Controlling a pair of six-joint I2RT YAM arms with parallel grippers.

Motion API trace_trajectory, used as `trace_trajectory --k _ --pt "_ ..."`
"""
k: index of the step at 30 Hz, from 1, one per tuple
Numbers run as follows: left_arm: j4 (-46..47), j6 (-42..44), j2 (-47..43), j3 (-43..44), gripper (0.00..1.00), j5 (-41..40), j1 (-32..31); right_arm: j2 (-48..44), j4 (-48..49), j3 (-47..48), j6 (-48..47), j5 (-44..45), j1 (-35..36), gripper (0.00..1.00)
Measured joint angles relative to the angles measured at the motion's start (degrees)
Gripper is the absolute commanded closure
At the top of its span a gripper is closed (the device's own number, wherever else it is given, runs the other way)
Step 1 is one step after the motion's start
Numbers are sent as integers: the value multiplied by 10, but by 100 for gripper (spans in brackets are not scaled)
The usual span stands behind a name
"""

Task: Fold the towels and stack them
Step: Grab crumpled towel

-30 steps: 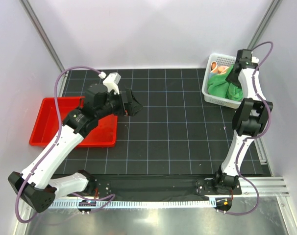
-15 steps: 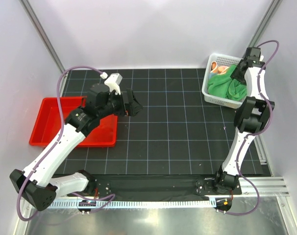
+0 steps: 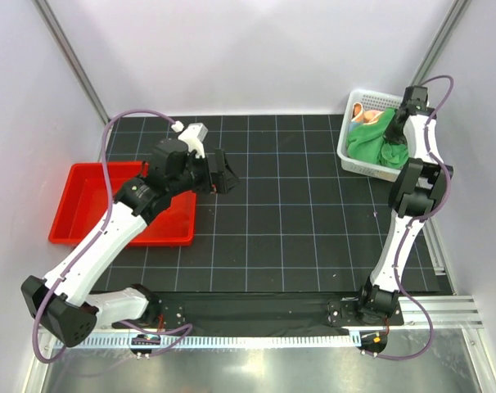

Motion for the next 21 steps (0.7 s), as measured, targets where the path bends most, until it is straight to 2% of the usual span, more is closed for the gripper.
trace_trajectory --k 6,9,16,21 --pt "-3 0 3 0 0 2 0 -18 -3 20 4 0 0 99" --pt "-3 0 3 1 0 14 0 -61 -8 12 14 -7 0 99" --pt "2 -1 3 1 0 30 0 -265 0 2 67 -88 0 99" --pt "-3 -3 7 32 0 36 20 -423 43 -20 133 -223 1 99"
